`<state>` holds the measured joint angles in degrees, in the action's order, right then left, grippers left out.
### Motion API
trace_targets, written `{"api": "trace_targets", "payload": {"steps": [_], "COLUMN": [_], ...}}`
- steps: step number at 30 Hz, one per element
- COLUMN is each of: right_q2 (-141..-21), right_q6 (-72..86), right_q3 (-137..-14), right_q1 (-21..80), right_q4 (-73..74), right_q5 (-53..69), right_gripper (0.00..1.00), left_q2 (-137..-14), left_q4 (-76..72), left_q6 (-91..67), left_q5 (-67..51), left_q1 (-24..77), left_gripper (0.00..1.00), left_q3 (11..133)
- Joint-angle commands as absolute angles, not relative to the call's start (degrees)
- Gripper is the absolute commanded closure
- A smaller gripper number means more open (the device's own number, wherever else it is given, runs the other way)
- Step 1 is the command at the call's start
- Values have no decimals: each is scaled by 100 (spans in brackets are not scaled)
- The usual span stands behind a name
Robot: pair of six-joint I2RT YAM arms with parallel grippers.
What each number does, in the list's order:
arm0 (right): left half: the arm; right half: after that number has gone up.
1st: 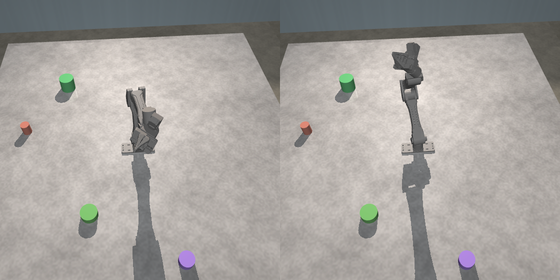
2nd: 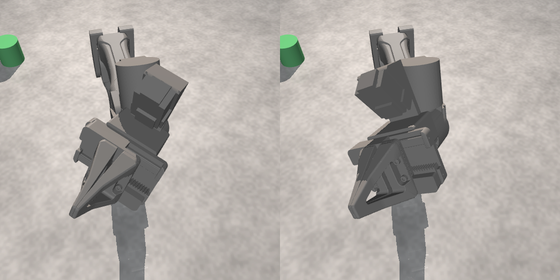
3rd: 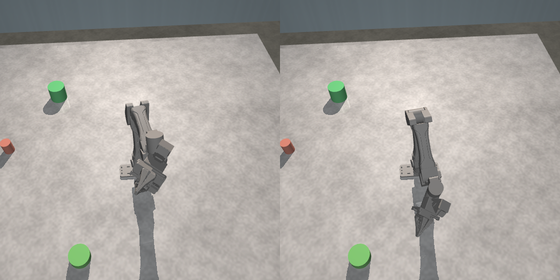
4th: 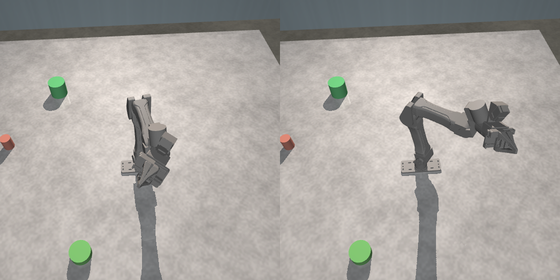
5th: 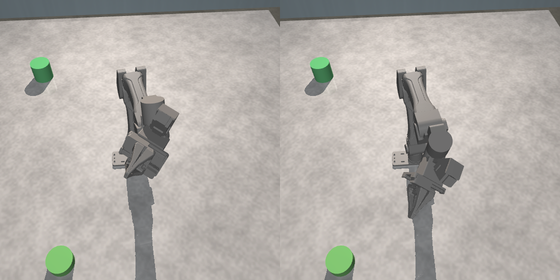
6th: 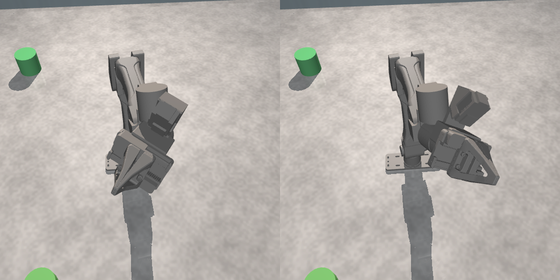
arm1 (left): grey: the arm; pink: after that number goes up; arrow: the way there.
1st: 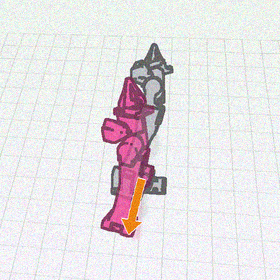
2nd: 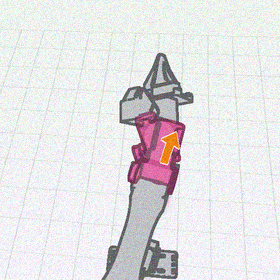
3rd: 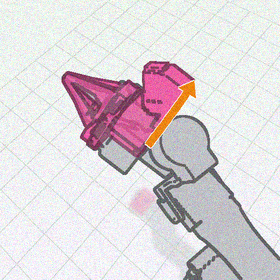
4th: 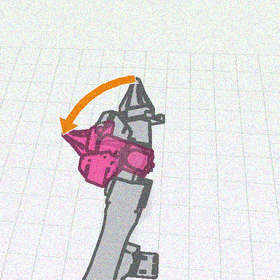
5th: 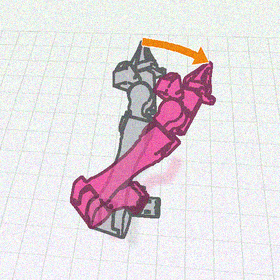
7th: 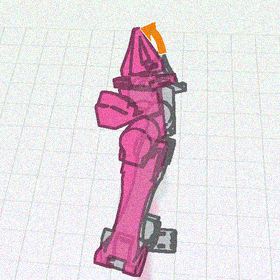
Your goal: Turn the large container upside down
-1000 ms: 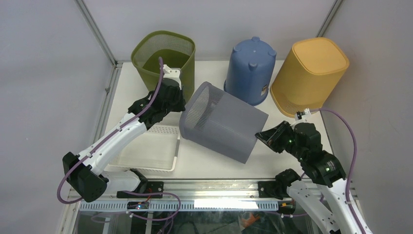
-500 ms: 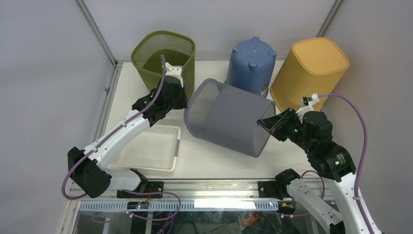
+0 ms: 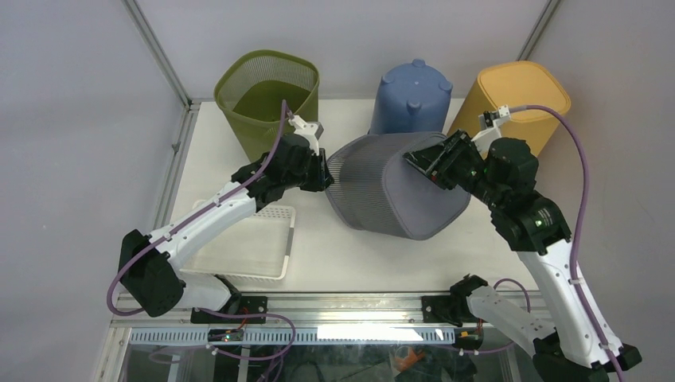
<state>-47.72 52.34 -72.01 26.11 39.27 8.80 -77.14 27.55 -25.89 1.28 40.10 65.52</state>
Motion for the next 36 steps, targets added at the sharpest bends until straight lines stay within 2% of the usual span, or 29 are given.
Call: {"api": "trace_targets", "payload": {"steps": [1,3,6,12,17,20,27,31,36], "right_q2": [-4916,-5019,-5224,-5542,-5755,-5757,-5293,-4852,-4566], "right_q6": [5092,5070,5039,4808,4052,3611,3388,3295,3141], "right_q3": [-7288,-7287,-7322,-7634,-8525,-8837,-8805,-8892,-9194], "right_q1": [2628,2629,2635,2633,2611,2602,2602,2602,2602], "right_q4": [3431,3382,3324,3488,4801,5254,5715,5763,5791], "right_q5": [1041,999,916,682,-447,-719,-1081,-1436,-1748], "right_gripper": [55,45,37,33,26,21,21,20,18], "left_q2": [-7691,-7743,-7846,-7948,-7936,-7832,-7620,-7401,-7046], "left_q4": [2242,2174,2120,2109,2083,2102,2530,2650,3131], "left_q6": [-2829,-2863,-2876,-2835,-2840,-2807,-2450,-1851,-1246], "left_q5": [-280,-334,-376,-421,-636,-533,109,-245,-790], "left_q1": [4044,4060,4103,4113,4190,4192,4192,4186,4188], "left_gripper": [78,78,78,77,75,63,46,20,2], "left_q3": [6383,6348,6353,6426,6431,6389,7046,7523,8263]}}
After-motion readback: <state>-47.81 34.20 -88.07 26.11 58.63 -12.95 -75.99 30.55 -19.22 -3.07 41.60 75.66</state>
